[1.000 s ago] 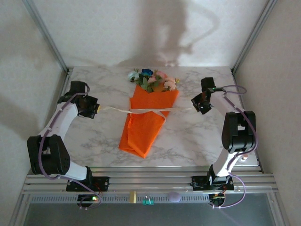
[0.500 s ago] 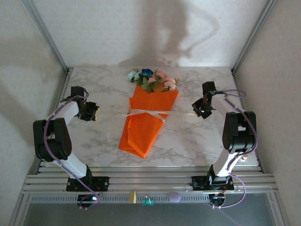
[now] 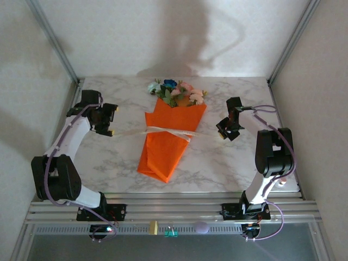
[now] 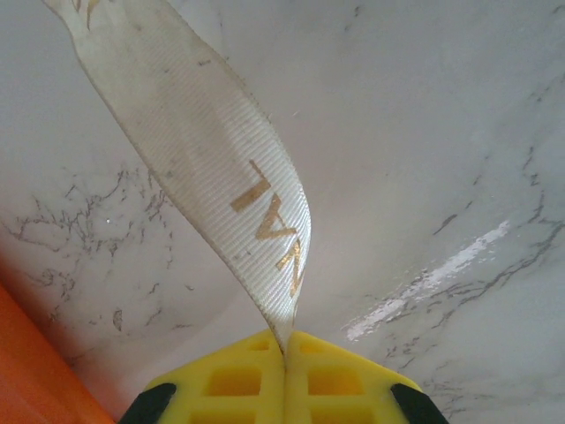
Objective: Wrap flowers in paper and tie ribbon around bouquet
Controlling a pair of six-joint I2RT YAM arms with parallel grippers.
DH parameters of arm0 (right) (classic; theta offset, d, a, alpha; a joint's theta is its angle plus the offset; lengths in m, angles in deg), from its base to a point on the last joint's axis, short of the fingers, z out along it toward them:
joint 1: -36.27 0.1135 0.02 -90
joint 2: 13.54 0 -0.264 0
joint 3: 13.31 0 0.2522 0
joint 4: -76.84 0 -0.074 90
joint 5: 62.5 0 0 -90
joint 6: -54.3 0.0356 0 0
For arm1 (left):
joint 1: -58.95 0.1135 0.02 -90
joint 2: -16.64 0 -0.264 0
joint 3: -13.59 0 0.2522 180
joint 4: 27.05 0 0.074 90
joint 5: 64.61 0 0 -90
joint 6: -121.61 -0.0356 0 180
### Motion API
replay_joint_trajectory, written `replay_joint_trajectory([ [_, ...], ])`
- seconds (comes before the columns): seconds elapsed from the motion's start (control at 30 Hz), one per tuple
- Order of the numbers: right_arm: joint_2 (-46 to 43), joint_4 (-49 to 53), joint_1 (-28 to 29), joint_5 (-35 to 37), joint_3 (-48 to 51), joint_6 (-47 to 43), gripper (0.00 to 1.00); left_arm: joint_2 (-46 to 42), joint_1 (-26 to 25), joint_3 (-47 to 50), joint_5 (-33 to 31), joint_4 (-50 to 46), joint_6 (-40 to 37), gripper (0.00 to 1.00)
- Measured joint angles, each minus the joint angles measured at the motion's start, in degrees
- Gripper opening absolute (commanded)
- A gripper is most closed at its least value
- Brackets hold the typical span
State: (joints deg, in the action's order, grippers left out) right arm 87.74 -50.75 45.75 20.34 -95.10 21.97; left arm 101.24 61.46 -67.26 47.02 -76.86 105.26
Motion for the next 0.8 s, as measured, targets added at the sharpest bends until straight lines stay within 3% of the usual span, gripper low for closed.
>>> replay_joint_trajectory([
  [0.27, 0.0, -0.1, 0.3, -0.2, 0.0, 1.0, 0.24, 5.8, -8.9, 0.4, 1.2, 4.1, 6.6, 0.82],
  [0.5, -0.4, -0.3, 2.6, -0.3, 0.0, 2.2, 0.32, 13.7, -13.7, 2.7, 2.0, 10.2, 12.2, 0.81],
  [0.8, -2.2, -8.9, 10.8, -5.2, 1.7, 10.9, 0.42, 15.7, -16.6, 3.2, 2.0, 13.6, 15.0, 0.62],
])
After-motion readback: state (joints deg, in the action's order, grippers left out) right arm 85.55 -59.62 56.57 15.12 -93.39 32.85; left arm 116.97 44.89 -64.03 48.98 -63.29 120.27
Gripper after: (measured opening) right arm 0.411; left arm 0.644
